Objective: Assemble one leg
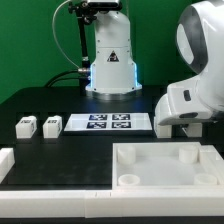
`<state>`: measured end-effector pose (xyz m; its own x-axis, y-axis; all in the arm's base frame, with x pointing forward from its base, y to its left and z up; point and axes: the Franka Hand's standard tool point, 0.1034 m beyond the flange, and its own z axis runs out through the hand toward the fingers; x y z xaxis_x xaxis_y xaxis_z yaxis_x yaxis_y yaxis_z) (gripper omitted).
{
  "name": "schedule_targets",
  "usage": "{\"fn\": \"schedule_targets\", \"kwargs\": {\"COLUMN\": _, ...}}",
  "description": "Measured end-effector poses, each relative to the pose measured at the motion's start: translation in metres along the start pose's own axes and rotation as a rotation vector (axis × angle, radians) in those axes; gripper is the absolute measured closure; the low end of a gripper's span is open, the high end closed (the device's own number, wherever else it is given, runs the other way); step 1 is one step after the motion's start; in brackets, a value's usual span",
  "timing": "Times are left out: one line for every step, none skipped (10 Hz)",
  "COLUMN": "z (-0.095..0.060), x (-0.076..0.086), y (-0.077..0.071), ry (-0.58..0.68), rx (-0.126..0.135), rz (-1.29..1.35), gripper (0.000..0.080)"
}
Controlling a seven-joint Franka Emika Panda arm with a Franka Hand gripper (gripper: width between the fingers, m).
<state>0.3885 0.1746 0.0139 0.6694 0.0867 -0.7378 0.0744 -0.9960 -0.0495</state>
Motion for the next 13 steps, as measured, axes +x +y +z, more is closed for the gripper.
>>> {"fn": "schedule_targets", "kwargs": {"z": 0.0, "x": 0.0, "y": 0.0, "ry": 0.0, "rx": 0.0, "rz": 0.0, "gripper": 0.0409}}
{"fn": "schedule_targets", "kwargs": {"z": 0.0, "x": 0.0, "y": 0.0, "ry": 0.0, "rx": 0.0, "rz": 0.0, "gripper": 0.051}}
{"fn": "schedule_targets", "kwargs": {"z": 0.0, "x": 0.0, "y": 0.0, "ry": 0.0, "rx": 0.0, "rz": 0.0, "gripper": 0.051}}
{"fn": "schedule_targets", "kwargs": {"z": 0.0, "x": 0.0, "y": 0.0, "ry": 0.0, "rx": 0.0, "rz": 0.0, "gripper": 0.051}}
{"fn": "schedule_targets", "kwargs": {"z": 0.0, "x": 0.0, "y": 0.0, "ry": 0.0, "rx": 0.0, "rz": 0.0, "gripper": 0.051}}
{"fn": "schedule_targets", "kwargs": {"z": 0.0, "x": 0.0, "y": 0.0, "ry": 0.0, "rx": 0.0, "rz": 0.0, "gripper": 0.051}}
{"fn": "schedule_targets", "kwargs": {"z": -0.003, "x": -0.002, "y": 0.002, "ry": -0.008, "rx": -0.003, "rz": -0.009, "gripper": 0.051}}
{"fn": "schedule_targets", "kwargs": {"z": -0.035, "x": -0.013, "y": 0.011, "ry": -0.042, "rx": -0.011, "rz": -0.048, "gripper": 0.051}}
{"fn": "schedule_targets", "kwargs": {"z": -0.071, "x": -0.017, "y": 0.019, "ry": 0.0, "rx": -0.003, "rz": -0.071, "gripper": 0.0509}}
{"fn": "schedule_targets", "kwargs": {"z": -0.093, "x": -0.029, "y": 0.027, "ry": 0.045, "rx": 0.0, "rz": -0.087, "gripper": 0.0509}}
{"fn": "schedule_targets", "kwargs": {"z": -0.103, "x": -0.04, "y": 0.032, "ry": 0.046, "rx": 0.001, "rz": -0.087, "gripper": 0.0509}}
{"fn": "schedule_targets", "kwargs": {"z": -0.101, "x": -0.03, "y": 0.029, "ry": 0.077, "rx": 0.006, "rz": -0.09, "gripper": 0.0509}}
{"fn": "schedule_targets", "kwargs": {"z": -0.106, "x": -0.019, "y": 0.027, "ry": 0.164, "rx": 0.011, "rz": -0.089, "gripper": 0.0509}}
